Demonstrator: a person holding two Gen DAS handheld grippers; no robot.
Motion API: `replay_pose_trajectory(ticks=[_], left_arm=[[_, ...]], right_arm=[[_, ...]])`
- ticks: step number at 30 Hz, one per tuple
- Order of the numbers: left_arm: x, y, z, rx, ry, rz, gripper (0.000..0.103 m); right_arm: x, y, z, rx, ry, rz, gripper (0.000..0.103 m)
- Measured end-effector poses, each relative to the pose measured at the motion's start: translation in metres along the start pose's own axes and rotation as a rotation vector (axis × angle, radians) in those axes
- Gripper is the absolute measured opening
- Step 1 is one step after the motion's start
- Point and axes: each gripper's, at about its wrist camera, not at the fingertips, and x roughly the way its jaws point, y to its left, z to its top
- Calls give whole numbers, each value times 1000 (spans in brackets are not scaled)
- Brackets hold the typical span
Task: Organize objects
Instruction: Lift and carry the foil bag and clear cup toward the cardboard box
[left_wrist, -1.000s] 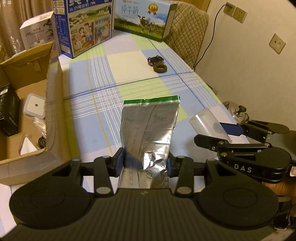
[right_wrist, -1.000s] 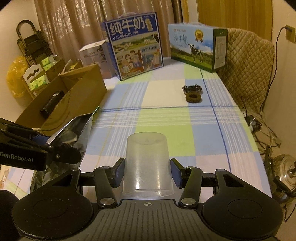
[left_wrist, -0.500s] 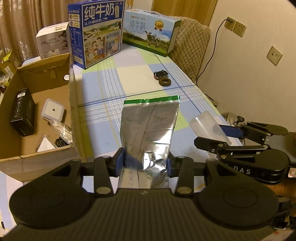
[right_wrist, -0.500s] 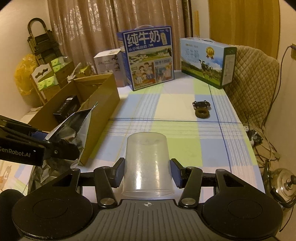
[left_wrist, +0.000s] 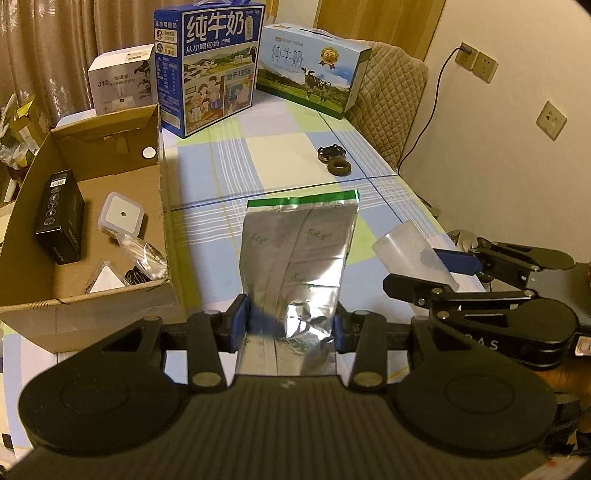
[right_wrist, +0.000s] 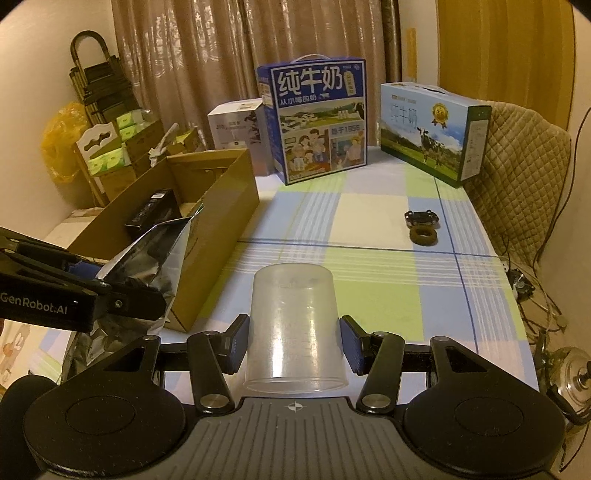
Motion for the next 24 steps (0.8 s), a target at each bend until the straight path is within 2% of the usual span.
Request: replay_pose_trajectory(ticks=[13, 24], left_arm=[[-15, 11, 3, -7, -20, 5, 38], [-54, 47, 25, 0, -70, 56, 38]], right_arm=[[4, 12, 9, -18, -4, 25, 49], [9, 46, 45, -73, -51, 86, 49]])
